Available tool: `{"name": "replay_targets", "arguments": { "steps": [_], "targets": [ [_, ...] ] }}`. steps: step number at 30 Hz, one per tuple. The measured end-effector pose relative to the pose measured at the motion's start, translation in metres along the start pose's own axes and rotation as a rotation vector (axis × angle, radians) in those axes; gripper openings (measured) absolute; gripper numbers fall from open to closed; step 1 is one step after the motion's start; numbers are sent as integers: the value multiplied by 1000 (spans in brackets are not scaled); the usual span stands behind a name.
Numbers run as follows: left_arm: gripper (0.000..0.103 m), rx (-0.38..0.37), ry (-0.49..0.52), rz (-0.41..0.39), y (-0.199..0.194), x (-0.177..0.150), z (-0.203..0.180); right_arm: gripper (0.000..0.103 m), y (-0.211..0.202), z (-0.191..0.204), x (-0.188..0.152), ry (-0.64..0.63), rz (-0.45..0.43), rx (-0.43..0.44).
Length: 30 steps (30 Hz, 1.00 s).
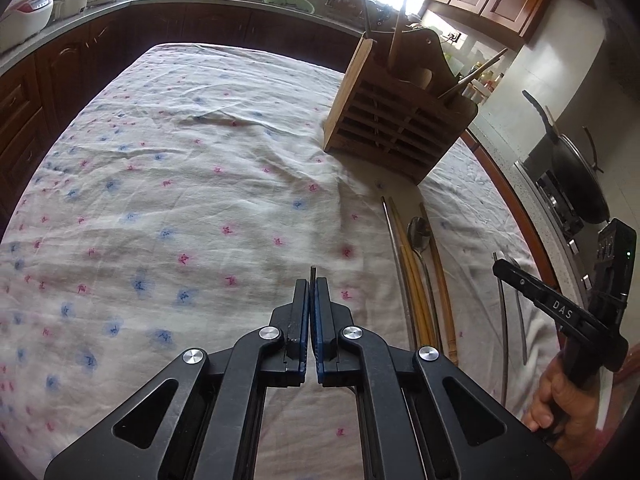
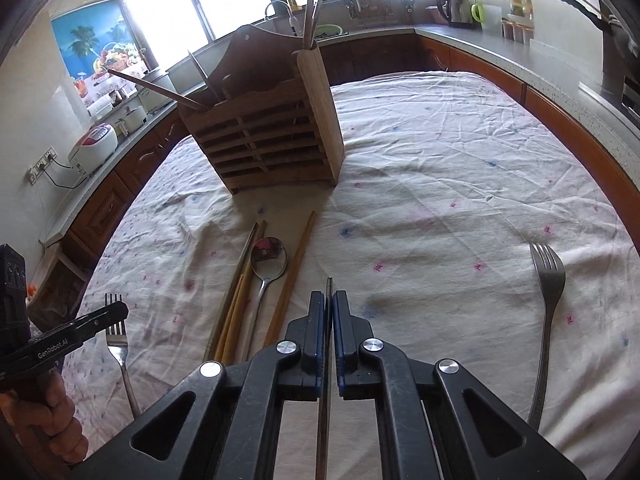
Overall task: Organize utensils
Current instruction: 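Grasp a metal chopstick with left tool while right tool grasps a metal chopstick, then lift both metal chopsticks over the wooden holder and lower them in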
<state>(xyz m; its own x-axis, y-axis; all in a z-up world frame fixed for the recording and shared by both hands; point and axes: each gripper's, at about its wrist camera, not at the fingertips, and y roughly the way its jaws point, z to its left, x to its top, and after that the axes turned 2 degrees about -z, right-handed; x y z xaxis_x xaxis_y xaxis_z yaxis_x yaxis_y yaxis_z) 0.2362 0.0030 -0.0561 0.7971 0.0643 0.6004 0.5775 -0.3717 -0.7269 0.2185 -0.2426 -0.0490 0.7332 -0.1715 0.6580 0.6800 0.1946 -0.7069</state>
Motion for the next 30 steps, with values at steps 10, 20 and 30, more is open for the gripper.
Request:
{"name": "replay_targets", "arguments": {
  "steps": [10, 20, 30],
  "targets": [
    [2, -32, 36, -107, -50, 8, -17, 4, -48, 9, 13, 5, -103, 53],
    [2, -49, 34, -222, -90, 24, -22, 4, -101, 21, 31, -23, -248, 83],
    [2, -26, 19, -331, -109, 46, -22, 4, -121, 27, 49, -32, -328, 103]
  ]
}}
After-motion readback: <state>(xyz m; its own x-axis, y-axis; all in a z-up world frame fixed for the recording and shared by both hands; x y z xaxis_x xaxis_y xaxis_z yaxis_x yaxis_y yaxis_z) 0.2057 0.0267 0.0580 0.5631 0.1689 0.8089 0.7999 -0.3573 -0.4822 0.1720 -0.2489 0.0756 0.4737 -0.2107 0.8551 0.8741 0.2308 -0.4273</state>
